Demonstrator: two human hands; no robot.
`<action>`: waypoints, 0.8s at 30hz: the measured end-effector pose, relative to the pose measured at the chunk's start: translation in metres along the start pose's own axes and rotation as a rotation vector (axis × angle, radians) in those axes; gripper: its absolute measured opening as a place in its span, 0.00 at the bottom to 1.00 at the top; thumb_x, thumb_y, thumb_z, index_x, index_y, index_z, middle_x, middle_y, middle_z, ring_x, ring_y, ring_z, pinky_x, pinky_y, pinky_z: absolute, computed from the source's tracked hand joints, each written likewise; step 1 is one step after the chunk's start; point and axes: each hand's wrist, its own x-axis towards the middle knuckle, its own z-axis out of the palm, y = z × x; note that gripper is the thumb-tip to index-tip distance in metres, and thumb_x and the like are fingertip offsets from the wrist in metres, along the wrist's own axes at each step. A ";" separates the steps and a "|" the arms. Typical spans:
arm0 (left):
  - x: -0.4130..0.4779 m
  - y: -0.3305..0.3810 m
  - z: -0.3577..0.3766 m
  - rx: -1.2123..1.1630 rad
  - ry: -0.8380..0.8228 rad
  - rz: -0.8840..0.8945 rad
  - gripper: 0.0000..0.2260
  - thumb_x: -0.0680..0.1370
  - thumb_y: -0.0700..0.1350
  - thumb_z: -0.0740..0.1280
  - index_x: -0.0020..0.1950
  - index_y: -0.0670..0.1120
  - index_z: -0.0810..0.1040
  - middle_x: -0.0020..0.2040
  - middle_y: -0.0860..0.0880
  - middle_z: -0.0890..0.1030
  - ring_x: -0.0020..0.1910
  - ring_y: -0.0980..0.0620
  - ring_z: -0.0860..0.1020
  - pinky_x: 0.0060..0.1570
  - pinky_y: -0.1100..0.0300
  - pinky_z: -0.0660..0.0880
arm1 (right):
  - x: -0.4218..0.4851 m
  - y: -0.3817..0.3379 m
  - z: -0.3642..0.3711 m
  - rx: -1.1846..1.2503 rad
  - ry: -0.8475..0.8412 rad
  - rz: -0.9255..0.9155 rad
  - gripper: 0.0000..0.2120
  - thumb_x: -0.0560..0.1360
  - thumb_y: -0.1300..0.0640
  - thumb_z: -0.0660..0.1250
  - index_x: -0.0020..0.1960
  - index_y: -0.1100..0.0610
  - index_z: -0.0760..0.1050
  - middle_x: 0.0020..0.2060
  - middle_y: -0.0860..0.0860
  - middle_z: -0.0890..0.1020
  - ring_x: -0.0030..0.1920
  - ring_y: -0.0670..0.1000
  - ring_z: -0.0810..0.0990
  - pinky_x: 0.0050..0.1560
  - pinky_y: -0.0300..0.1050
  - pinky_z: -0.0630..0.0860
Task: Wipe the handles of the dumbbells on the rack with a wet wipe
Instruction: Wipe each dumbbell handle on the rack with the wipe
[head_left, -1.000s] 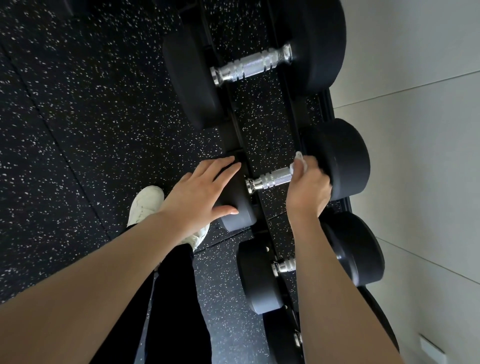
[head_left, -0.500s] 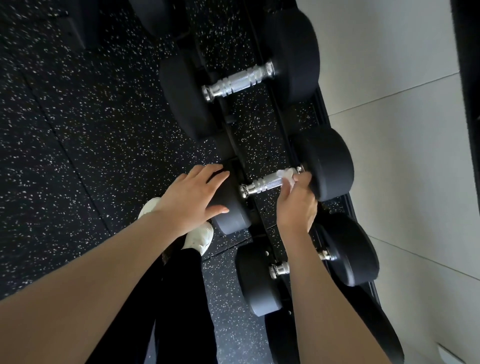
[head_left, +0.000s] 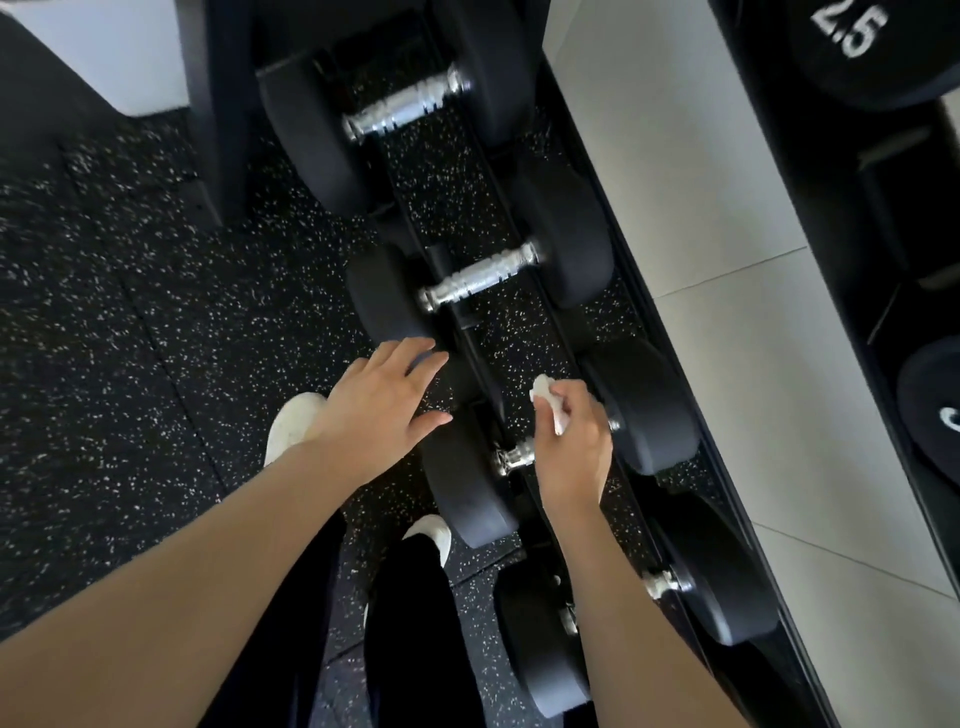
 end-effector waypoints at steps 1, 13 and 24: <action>0.006 -0.006 -0.003 0.000 0.001 0.000 0.27 0.71 0.53 0.71 0.66 0.42 0.73 0.64 0.43 0.74 0.61 0.41 0.74 0.52 0.44 0.75 | 0.005 -0.007 0.005 0.016 0.004 0.008 0.06 0.74 0.59 0.68 0.50 0.56 0.76 0.43 0.53 0.79 0.43 0.51 0.76 0.40 0.48 0.75; 0.064 -0.079 -0.032 0.105 -0.087 0.154 0.30 0.68 0.54 0.73 0.65 0.41 0.74 0.64 0.42 0.74 0.61 0.41 0.74 0.52 0.48 0.74 | 0.089 -0.097 0.067 0.214 0.100 0.317 0.09 0.73 0.66 0.67 0.50 0.55 0.78 0.50 0.49 0.80 0.51 0.50 0.77 0.56 0.56 0.74; 0.076 -0.099 -0.023 0.050 -0.069 0.245 0.30 0.67 0.53 0.74 0.65 0.42 0.74 0.64 0.44 0.74 0.62 0.42 0.71 0.51 0.48 0.74 | 0.120 -0.107 0.094 0.314 0.294 0.542 0.09 0.75 0.63 0.67 0.54 0.57 0.79 0.54 0.54 0.79 0.55 0.53 0.78 0.56 0.49 0.76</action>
